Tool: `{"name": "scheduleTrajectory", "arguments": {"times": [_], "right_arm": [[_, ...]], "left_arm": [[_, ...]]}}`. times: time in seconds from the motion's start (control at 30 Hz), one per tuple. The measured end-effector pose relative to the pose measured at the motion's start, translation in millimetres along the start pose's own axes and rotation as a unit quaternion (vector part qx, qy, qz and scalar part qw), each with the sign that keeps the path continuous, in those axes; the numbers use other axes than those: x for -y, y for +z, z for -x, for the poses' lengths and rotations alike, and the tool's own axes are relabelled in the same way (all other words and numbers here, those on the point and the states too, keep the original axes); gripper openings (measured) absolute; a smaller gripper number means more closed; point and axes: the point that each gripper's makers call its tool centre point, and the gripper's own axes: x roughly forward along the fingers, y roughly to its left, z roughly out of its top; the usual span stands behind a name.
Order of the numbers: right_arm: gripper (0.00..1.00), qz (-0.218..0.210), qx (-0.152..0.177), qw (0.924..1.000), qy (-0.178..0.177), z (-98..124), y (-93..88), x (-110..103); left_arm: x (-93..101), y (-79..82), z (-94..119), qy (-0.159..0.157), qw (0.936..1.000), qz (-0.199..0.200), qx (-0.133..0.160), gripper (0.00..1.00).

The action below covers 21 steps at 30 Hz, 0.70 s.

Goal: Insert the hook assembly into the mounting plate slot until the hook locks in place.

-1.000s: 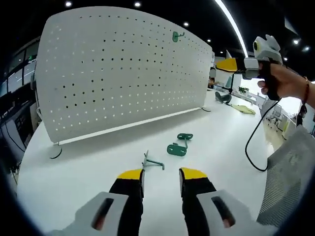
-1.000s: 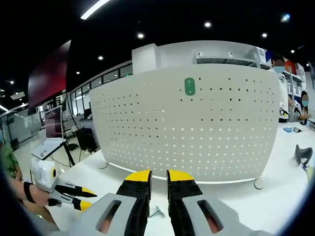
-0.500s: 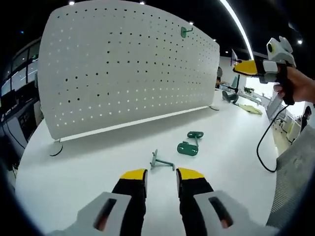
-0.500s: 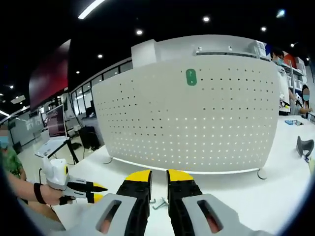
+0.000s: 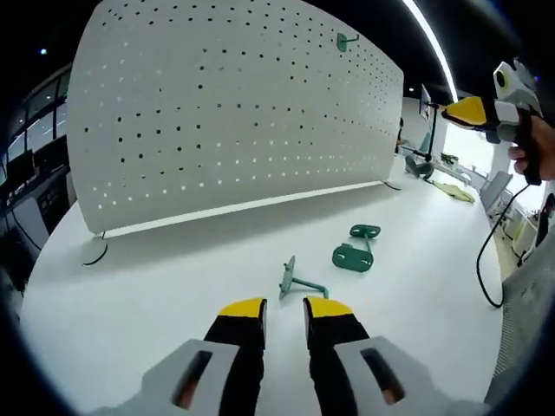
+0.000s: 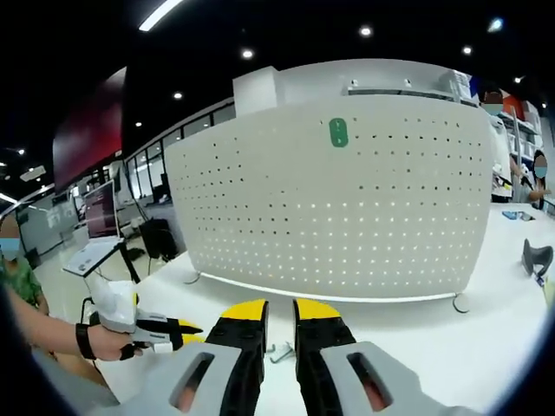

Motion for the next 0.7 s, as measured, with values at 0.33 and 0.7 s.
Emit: {"name": "scheduleTrajectory", "arguments": {"times": [0.33,0.7], "right_arm": [[0.1,-0.005,-0.01,0.9999,-0.004,4.2,-8.9,0.6],[0.09,-0.002,-0.02,0.9997,-0.013,7.4,-13.9,4.2]], "left_arm": [[0.2,-4.4,-10.9,-0.005,0.9999,-0.008,-0.005,0.12],[-4.3,-4.2,-21.4,-0.008,0.9999,-0.013,0.0,0.09]]}}
